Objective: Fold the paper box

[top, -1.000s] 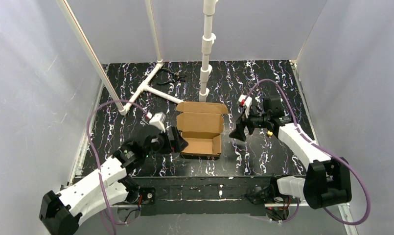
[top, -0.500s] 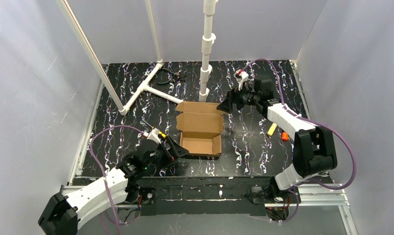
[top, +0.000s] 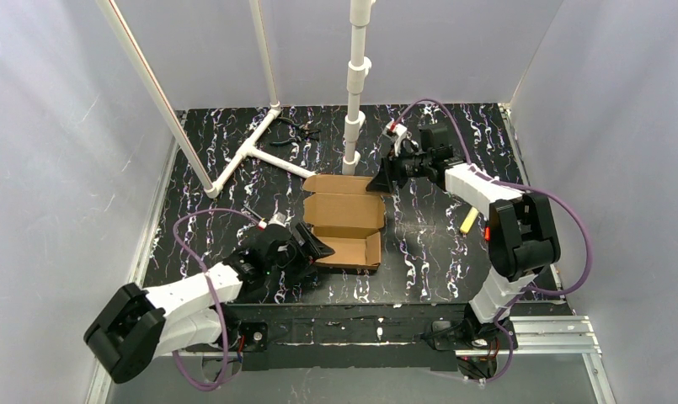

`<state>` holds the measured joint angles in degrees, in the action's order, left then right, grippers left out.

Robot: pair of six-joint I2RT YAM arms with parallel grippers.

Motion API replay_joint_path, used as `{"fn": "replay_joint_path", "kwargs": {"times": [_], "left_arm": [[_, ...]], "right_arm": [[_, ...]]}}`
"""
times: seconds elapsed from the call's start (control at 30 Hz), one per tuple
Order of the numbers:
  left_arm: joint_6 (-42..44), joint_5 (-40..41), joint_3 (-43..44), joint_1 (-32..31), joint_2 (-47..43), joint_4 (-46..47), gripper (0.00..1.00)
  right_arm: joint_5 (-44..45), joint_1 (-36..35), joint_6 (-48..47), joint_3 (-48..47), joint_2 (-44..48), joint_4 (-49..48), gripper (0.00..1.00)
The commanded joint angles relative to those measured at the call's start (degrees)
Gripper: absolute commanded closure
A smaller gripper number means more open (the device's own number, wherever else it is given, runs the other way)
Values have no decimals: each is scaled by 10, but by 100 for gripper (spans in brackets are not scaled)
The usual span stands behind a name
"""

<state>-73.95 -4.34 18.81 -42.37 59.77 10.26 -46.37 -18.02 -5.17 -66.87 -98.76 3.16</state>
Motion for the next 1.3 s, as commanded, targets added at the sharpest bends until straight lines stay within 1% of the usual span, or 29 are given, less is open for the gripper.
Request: {"fn": "replay_joint_path", "kwargs": {"times": [0.0,0.07,0.13,0.17,0.2,0.3,0.33,0.4,0.47,0.5,0.53,0.63,0.73,0.8,0.83,0.9,0.97,1.0,1.03,1.07,1.1,1.13,1.17,1.2,1.23,1.27], "left_arm": [[-1,-6,38,-4,51,4,27],[5,-7,48,-4,68,4,33],[5,-7,50,-5,76,4,36],[6,-9,50,-4,77,4,37],[6,-10,49,-5,78,4,38],[11,-14,49,-5,73,5,39],[17,-16,51,-5,73,5,39],[32,-20,63,-5,81,5,39],[55,-25,90,-5,100,4,39],[66,-28,102,-4,114,4,39],[72,-33,114,-4,129,4,39],[93,-47,142,-4,171,3,38],[110,-38,146,-3,184,0,38],[113,-27,136,-3,179,-1,38],[114,-22,132,-3,176,-3,39],[113,-12,133,-3,178,-23,40],[120,0,175,-3,200,-92,40],[119,2,184,-3,204,-91,40],[118,14,194,-3,205,-99,40],[121,24,203,-3,209,-116,41],[124,25,208,-3,212,-120,42],[128,24,214,-2,216,-123,43],[140,23,225,3,222,-129,44],[147,24,228,5,223,-134,45],[157,34,231,5,220,-143,45],[164,50,230,5,216,-160,46]], "right_arm": [[-40,-11,-31,-8,24,7,46],[-34,-11,-35,15,53,2,60],[-27,-11,-44,42,87,5,74],[-23,-11,-52,57,108,10,79],[-19,-11,-55,74,128,11,82],[14,-11,-58,116,196,17,84],[22,-11,-66,123,213,36,84],[30,-10,-106,125,239,115,84],[30,-11,-125,146,266,150,82],[32,-11,-132,158,280,160,81],[36,-10,-133,167,291,167,76],[48,-6,-138,174,315,183,56],[63,7,-146,164,326,190,35],[79,7,-173,150,320,207,24],[79,7,-179,143,313,209,21],[77,2,-185,120,286,211,20],[101,-21,-173,56,213,226,22],[75,-25,-165,25,172,236,28],[56,-36,-164,13,152,244,36],[57,-55,-163,17,149,245,47],[49,-59,-162,28,158,241,55],[36,-60,-161,43,178,237,57],[9,-60,-180,57,213,249,35],[6,-55,-195,56,234,260,20],[-7,-29,-211,42,255,277,10],[-29,-2,-230,19,260,307,7]]}}
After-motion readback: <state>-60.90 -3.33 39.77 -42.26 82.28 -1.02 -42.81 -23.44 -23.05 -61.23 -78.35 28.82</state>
